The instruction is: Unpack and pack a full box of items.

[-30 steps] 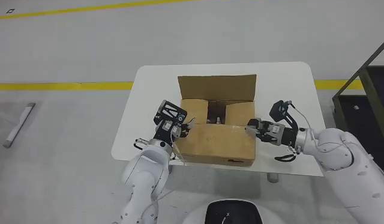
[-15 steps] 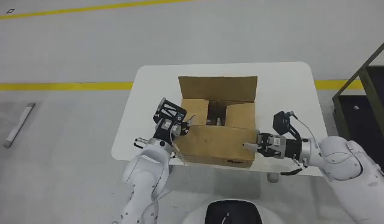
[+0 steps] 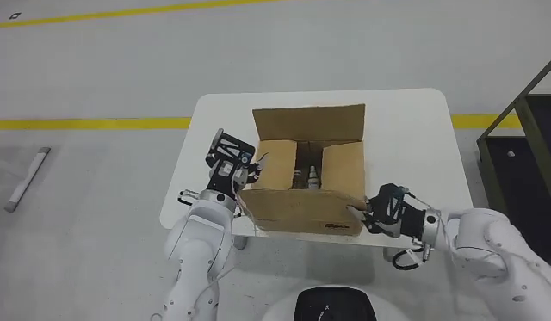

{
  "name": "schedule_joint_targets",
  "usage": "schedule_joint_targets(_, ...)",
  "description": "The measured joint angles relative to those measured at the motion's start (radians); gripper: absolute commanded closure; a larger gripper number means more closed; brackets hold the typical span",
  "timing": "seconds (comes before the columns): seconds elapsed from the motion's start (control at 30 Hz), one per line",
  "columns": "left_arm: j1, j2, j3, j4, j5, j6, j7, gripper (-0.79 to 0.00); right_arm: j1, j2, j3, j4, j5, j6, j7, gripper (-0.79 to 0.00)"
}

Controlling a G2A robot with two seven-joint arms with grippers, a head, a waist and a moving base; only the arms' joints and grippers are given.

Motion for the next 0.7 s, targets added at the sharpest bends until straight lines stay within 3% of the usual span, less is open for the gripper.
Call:
schedule_joint_targets(0.03,-0.003,0.001,0.001,-0.001,0.006,-0.005,-0.009,-0.785,-0.008,0.001,-0.002,-0.005,-0.048,-0.015,-0.04,-0.289)
schedule_joint_targets(0.1,-0.007,0.002,0.005,0.0,0.005,-0.016,-0.017,-0.785,-0.018,0.004,-0.006,-0.005,-0.098,-0.042,-0.091,-0.403)
schedule_joint_targets(0.17,-0.011,0.004,0.011,-0.001,0.01,-0.023,-0.028,-0.785,-0.029,0.007,-0.006,-0.004,-0.137,-0.071,-0.131,-0.785)
schedule_joint_targets(0.37,-0.011,0.006,0.03,-0.013,0.006,-0.014,-0.028,-0.785,-0.077,0.023,0.013,-0.009,-0.145,-0.187,-0.193,-0.785)
schedule_joint_targets(0.7,-0.007,0.013,0.035,-0.018,0.0,-0.016,-0.028,-0.785,-0.145,0.074,-0.007,-0.06,-0.275,-0.188,-0.242,-0.785)
